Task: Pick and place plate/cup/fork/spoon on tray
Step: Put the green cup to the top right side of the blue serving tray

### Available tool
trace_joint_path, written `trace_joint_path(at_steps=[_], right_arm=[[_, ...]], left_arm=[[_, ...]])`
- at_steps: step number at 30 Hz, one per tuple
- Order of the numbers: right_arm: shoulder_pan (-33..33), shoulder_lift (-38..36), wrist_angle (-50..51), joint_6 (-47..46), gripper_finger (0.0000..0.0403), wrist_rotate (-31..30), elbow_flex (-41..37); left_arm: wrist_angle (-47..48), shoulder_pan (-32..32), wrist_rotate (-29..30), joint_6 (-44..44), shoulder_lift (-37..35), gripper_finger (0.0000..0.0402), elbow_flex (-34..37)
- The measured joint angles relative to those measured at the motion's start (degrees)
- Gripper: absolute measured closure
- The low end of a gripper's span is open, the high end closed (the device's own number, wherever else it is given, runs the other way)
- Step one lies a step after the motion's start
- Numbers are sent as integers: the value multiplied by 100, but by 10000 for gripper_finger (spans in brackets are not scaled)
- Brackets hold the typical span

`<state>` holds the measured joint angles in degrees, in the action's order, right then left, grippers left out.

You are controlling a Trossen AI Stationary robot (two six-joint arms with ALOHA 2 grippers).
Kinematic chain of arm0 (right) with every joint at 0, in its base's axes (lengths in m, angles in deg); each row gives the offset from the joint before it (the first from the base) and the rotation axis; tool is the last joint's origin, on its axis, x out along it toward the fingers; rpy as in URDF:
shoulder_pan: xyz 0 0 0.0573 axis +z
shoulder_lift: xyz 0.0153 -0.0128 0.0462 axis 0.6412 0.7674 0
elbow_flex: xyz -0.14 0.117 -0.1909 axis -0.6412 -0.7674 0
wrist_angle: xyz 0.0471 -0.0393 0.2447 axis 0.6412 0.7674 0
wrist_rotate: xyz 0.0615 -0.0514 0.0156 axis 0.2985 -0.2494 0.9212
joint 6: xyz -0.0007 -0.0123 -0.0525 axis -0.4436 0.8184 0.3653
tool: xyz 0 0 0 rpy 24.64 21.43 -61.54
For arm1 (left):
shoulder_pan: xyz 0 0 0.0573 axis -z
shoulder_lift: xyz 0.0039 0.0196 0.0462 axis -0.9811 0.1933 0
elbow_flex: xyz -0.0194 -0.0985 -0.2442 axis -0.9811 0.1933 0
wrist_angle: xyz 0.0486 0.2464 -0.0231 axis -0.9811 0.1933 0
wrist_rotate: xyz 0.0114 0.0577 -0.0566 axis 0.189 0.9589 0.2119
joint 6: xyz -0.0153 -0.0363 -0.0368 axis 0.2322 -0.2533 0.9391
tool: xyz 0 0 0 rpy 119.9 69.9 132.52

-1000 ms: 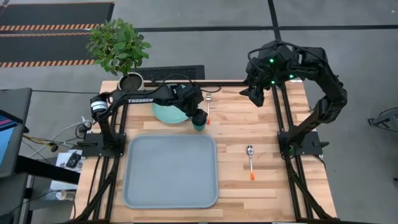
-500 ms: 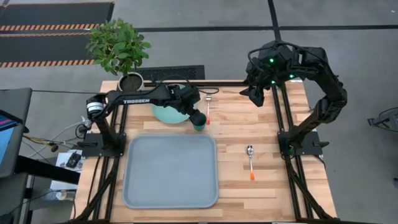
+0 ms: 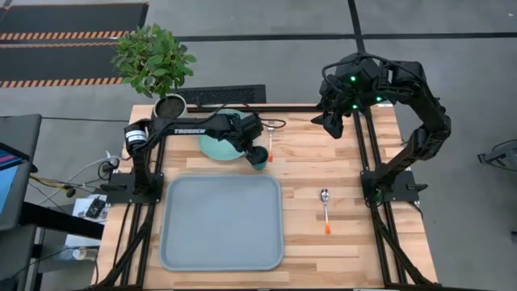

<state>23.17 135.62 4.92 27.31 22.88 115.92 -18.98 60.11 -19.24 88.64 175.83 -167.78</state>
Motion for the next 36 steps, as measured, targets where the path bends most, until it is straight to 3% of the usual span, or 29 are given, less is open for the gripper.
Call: trace_joint_path(at_steps=[4,13,21,28,36], right_arm=[[-2,0,-2,2,148,-1,0],[-1,0,-4,9,148,-2,0],[0,0,-4,169,148,-4,0],[-2,0,-2,173,148,-4,0],[-2,-7,-36,463,148,-7,-66]], left_arm=[[-22,17,150,194,31,220,0],[-20,48,352,294,-41,390,-4],[566,84,344,180,-52,399,-922],[1999,367,159,-209,-72,400,-2131],[2171,1026,69,271,-64,401,-2031]])
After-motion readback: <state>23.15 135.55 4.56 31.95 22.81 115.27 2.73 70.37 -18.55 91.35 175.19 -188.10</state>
